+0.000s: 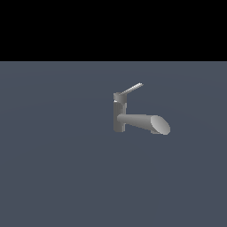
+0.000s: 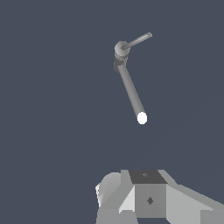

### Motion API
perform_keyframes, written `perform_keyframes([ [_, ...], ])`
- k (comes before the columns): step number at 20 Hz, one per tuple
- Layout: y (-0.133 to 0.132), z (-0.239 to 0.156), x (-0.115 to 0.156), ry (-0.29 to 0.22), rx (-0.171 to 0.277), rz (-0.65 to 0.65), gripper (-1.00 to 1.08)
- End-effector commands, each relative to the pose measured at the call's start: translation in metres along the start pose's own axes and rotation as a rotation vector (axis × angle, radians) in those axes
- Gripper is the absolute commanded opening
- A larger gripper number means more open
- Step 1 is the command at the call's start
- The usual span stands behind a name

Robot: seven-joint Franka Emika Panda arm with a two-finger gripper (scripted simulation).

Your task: Turn on the faucet by rotating a designated handle.

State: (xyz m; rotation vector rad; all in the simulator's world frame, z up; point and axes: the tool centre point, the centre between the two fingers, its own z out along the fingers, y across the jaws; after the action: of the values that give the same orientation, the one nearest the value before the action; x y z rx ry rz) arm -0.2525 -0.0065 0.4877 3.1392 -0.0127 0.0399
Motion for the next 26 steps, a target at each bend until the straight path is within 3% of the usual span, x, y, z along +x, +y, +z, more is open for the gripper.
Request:
perform_keyframes([
  [1,0.000,0.000,0.000,0.000,0.000,0.000,-1.00],
  [13,-0.009,0.022,0.023,-0.002,0.000,0.088,-1.00],
  [26,-0.026,0.090,0.099,-0.007,0.000,0.366,-1.00],
])
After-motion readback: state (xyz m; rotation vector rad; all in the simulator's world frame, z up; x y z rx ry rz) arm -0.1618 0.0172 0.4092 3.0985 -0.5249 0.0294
